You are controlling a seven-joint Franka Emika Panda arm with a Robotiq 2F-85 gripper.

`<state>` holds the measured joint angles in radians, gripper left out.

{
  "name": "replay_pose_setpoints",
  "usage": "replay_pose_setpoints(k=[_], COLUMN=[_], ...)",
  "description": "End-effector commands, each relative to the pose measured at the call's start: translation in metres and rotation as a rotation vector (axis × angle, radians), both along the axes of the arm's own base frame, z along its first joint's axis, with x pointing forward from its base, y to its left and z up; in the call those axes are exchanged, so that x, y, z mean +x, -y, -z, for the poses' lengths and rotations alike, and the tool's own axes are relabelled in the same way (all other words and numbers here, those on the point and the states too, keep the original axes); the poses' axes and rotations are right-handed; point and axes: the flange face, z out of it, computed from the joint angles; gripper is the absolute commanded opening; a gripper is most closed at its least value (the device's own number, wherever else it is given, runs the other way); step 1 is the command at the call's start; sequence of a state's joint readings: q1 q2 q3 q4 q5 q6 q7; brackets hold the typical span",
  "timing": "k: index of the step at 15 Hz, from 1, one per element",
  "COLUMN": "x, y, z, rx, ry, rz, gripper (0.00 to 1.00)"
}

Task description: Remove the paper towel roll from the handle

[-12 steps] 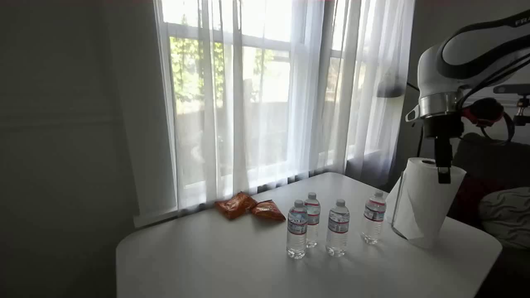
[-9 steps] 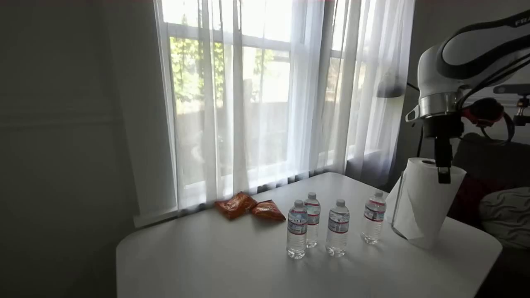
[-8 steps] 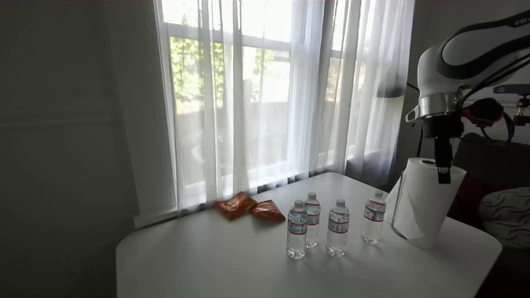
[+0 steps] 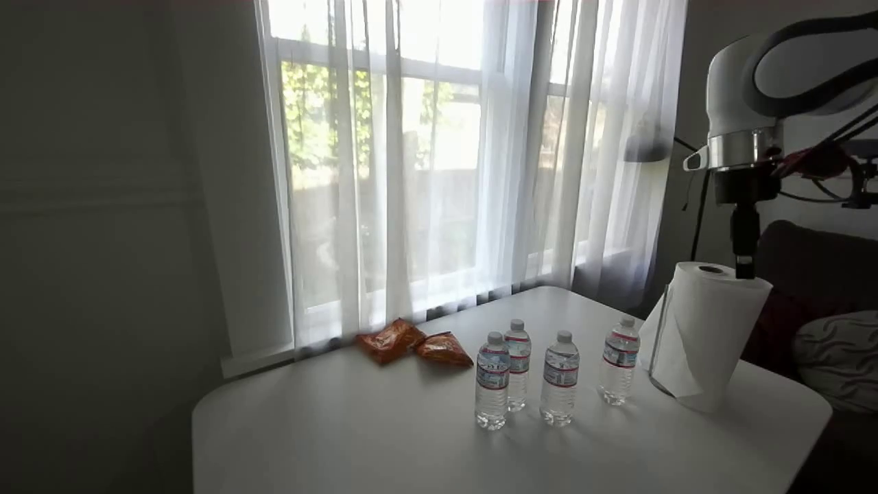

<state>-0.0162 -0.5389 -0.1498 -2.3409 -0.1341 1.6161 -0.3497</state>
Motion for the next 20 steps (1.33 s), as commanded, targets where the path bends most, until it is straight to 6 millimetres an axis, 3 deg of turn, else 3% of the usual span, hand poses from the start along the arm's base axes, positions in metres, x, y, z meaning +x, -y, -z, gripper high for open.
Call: replay_pose_setpoints(k=[1, 4, 7, 8, 10, 14, 20], x=[-0.018, -0.016, -0.008, -0.010, -0.009, -0.007, 0.015], y=[0.033, 0.069, 0.101, 0.087, 0.101, 0.102, 0.158], z=[-0.043, -0.062, -0.060, -0.063, -0.062, -0.061, -0.029], rx=[-0.180, -0.246, -0.215, -0.219, -0.219, -0.220, -0.180], ry=[0.091, 0.242, 0.363, 0.307, 0.339, 0.344, 0.440], rz=[-0.003, 0.064, 0.211, 0.138, 0.180, 0.196, 0.396], gripper=[1.00, 1.00, 1.00, 1.00, 1.00, 1.00, 1.00])
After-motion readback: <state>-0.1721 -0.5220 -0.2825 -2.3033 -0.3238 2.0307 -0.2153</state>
